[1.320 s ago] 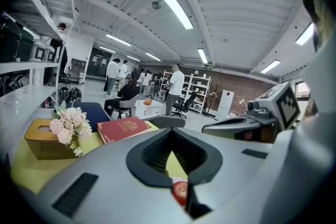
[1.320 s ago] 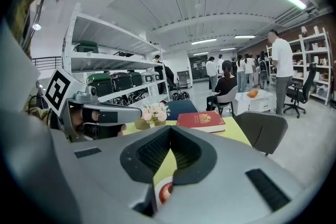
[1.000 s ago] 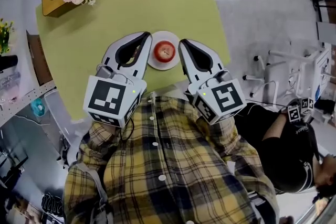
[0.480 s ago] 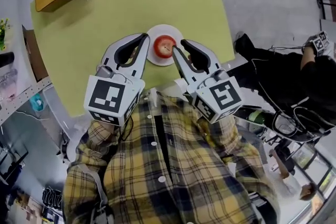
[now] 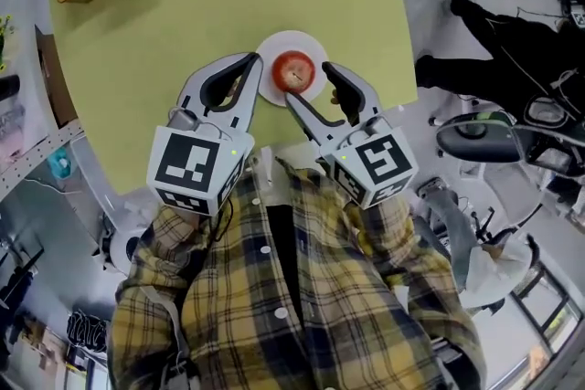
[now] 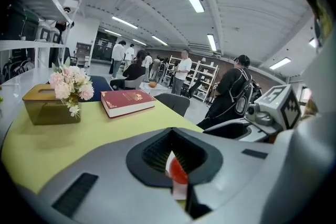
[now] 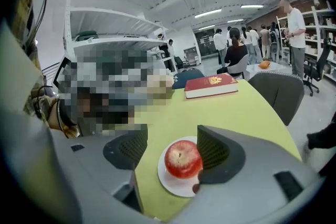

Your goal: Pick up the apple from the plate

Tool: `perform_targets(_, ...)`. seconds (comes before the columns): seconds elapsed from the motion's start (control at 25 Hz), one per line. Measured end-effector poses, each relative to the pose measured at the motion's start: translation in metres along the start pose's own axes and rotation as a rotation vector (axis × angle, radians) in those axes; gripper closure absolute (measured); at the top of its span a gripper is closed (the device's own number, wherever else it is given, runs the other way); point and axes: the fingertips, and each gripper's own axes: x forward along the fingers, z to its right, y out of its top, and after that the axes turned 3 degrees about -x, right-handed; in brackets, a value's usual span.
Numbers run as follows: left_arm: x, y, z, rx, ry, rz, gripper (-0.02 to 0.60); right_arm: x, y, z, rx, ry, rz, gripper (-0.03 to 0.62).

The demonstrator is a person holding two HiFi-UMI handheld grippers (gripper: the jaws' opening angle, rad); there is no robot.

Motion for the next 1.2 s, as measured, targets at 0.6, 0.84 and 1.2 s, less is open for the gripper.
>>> perform_targets(0.6,0.01,-0.034,-0.011,-0.052,0.027,-0.043,0.575,0.027,-0.045,0.008,-0.013,-0.03,-0.054,0.217)
perform_targets(0.84,0.014,-0.044,-0.017,-0.067,0.032,-0.057,0.575,0.039,-0.064,0.014,-0.006,-0.049,-0.086,0.198)
perform_targets(1.2,0.02,-0.053,-0.025,-0.091,0.032,-0.065,0.575,0.05,-0.08,0.019,0.002,-0.066,-0.114,0.183)
